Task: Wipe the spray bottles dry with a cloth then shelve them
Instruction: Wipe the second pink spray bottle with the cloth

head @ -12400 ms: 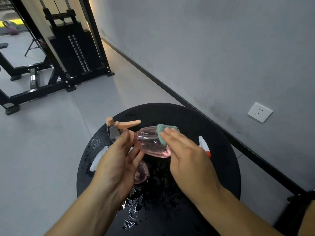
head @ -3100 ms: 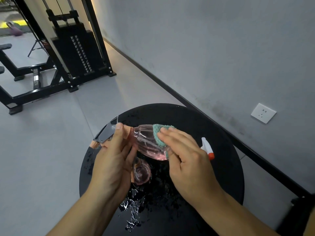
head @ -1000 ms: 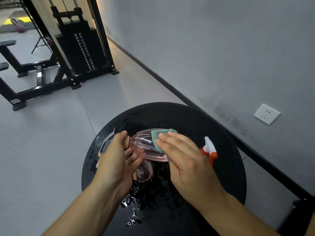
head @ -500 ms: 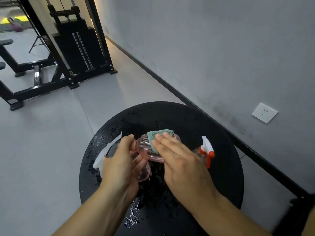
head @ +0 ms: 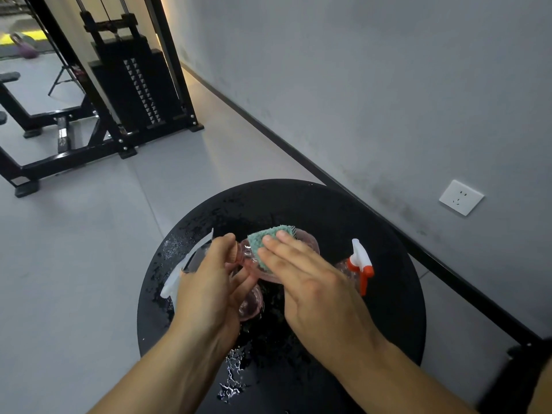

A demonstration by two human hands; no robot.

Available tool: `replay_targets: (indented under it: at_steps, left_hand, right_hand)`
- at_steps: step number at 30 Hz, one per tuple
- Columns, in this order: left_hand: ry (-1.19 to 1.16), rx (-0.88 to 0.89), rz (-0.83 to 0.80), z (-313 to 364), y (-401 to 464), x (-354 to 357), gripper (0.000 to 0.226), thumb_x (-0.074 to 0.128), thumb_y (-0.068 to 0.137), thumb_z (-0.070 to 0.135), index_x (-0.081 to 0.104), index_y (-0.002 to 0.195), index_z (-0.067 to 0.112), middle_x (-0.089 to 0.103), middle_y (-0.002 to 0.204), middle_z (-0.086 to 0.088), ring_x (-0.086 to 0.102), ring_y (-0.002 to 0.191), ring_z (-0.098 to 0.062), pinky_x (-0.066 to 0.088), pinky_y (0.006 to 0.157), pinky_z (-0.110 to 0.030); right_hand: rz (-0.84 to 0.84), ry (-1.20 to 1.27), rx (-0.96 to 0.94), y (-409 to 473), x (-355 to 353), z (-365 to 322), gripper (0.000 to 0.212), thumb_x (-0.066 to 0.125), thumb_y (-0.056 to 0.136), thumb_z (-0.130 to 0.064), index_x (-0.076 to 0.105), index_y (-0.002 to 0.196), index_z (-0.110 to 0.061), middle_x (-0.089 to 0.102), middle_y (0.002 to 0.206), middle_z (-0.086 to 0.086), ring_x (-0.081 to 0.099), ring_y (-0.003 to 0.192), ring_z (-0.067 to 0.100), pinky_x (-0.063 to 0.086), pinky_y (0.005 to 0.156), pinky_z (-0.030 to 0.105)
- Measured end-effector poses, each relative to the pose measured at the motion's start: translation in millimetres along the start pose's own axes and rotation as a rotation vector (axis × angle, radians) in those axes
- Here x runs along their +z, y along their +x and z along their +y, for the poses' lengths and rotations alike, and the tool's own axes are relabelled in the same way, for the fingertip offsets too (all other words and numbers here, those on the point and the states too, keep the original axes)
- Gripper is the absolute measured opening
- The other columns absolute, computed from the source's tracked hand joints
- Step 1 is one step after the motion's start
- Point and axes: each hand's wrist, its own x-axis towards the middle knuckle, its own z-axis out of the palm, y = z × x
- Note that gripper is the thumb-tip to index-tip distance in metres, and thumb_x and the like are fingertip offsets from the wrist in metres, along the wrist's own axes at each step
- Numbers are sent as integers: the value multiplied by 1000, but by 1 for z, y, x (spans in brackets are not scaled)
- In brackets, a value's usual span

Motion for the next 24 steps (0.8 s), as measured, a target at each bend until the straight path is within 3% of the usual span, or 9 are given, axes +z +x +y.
replay_targets:
  at_steps: [4, 9, 14, 19, 22, 24]
  left_hand:
    - [-19, 40, -15, 8, -3, 0, 17, 72, 97, 25, 67, 87, 12, 74, 79, -5, 77, 71, -18, 66, 67, -28]
    - [-16, 30, -16, 6, -4, 0, 18, 73, 97, 27, 67, 87, 13, 75, 82, -5, 77, 73, -17, 67, 75, -30]
    - [-61, 54, -38, 16, -2, -2, 20, 70, 98, 28, 67, 86, 13, 78, 87, -9, 78, 84, -24, 67, 80, -33]
    - [-35, 44, -39, 12, -1, 0, 20, 70, 98, 27, 67, 84, 14, 76, 85, -8, 77, 82, -24, 67, 78, -33]
    - [-34, 54, -50, 17, 0, -1, 21, 70, 98, 28, 67, 83, 14, 77, 88, -9, 77, 86, -25, 66, 81, -35]
    - [-48, 62, -50, 18, 0, -1, 22, 70, 98, 29, 66, 83, 13, 77, 87, -9, 78, 84, -24, 67, 81, -33]
  right_hand:
    - [69, 15, 59, 2, -3, 5, 53, 58, 90, 1, 57, 140, -15, 56, 144, -2, 42, 141, 9, 37, 115, 28]
    - [56, 27, -6, 1, -1, -1, 51, 58, 90, 0, 58, 139, -13, 57, 143, -1, 43, 141, 9, 39, 114, 29]
    - [150, 28, 118, 6, -6, 6, 51, 66, 89, 4, 61, 137, -14, 58, 141, -2, 47, 137, 8, 24, 115, 11]
    - [114, 21, 21, 4, -3, 0, 51, 62, 89, 4, 60, 137, -12, 57, 143, 0, 44, 140, 9, 34, 116, 22]
    - [158, 1, 115, 8, -12, 4, 51, 71, 84, 7, 66, 131, -12, 63, 136, 0, 51, 133, 9, 13, 110, 0]
    - [183, 9, 166, 8, -15, 4, 51, 73, 82, 8, 68, 128, -12, 65, 134, 0, 53, 130, 9, 4, 105, -5]
